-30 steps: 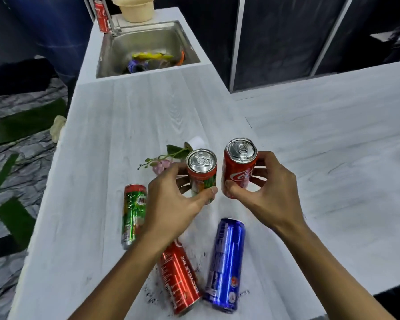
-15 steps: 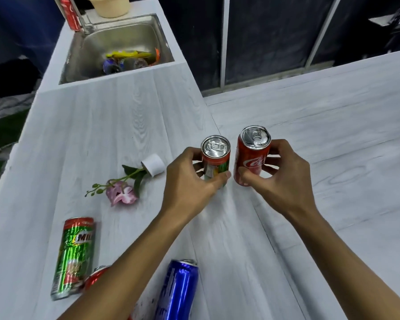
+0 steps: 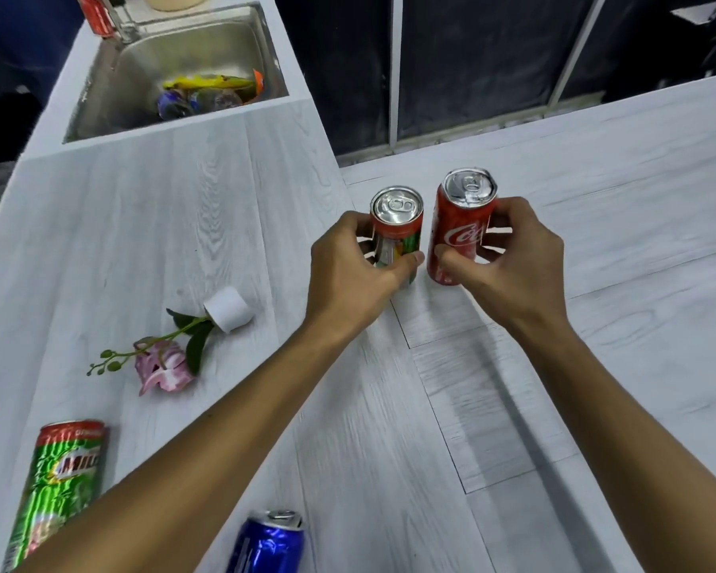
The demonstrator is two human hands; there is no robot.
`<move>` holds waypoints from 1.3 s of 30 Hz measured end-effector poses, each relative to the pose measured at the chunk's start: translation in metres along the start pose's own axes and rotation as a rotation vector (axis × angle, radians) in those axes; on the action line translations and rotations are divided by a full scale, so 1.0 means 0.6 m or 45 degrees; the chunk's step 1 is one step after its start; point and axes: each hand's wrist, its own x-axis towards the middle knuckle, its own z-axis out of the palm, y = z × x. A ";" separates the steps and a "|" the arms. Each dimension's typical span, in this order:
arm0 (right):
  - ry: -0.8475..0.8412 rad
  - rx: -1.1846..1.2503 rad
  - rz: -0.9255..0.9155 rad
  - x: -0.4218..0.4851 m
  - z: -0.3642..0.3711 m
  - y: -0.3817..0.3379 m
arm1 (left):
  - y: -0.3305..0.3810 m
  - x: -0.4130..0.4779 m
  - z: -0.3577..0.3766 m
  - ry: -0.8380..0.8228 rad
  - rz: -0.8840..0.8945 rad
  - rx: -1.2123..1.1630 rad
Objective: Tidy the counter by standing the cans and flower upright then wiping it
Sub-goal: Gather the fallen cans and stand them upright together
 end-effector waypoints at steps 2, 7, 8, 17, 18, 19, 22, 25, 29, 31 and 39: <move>0.005 -0.007 -0.002 0.011 0.002 0.006 | 0.004 0.012 0.011 0.009 0.021 0.015; 0.039 -0.022 0.002 0.036 -0.001 0.022 | 0.010 0.041 0.039 0.022 0.042 0.049; 0.047 -0.024 0.005 0.040 -0.002 0.025 | 0.011 0.045 0.045 0.024 0.042 0.056; 0.071 -0.040 0.050 0.062 -0.016 0.050 | 0.015 0.066 0.082 -0.001 0.051 0.066; 0.069 -0.040 0.054 0.063 -0.017 0.052 | 0.014 0.066 0.085 -0.005 0.053 0.067; 0.066 -0.043 0.057 0.063 -0.018 0.053 | 0.013 0.067 0.088 -0.008 0.056 0.070; 0.060 -0.054 0.067 0.065 -0.018 0.056 | 0.009 0.067 0.094 -0.017 0.064 0.081; 0.066 -0.052 0.073 0.067 -0.016 0.059 | 0.007 0.068 0.100 -0.014 0.063 0.091; 0.066 -0.073 0.073 0.070 -0.014 0.063 | 0.005 0.072 0.102 -0.016 0.079 0.107; 0.061 -0.088 0.064 0.071 -0.013 0.065 | 0.004 0.072 0.103 -0.020 0.085 0.107; 0.007 -0.135 0.055 0.066 -0.017 0.068 | -0.004 0.064 0.105 -0.027 0.060 0.060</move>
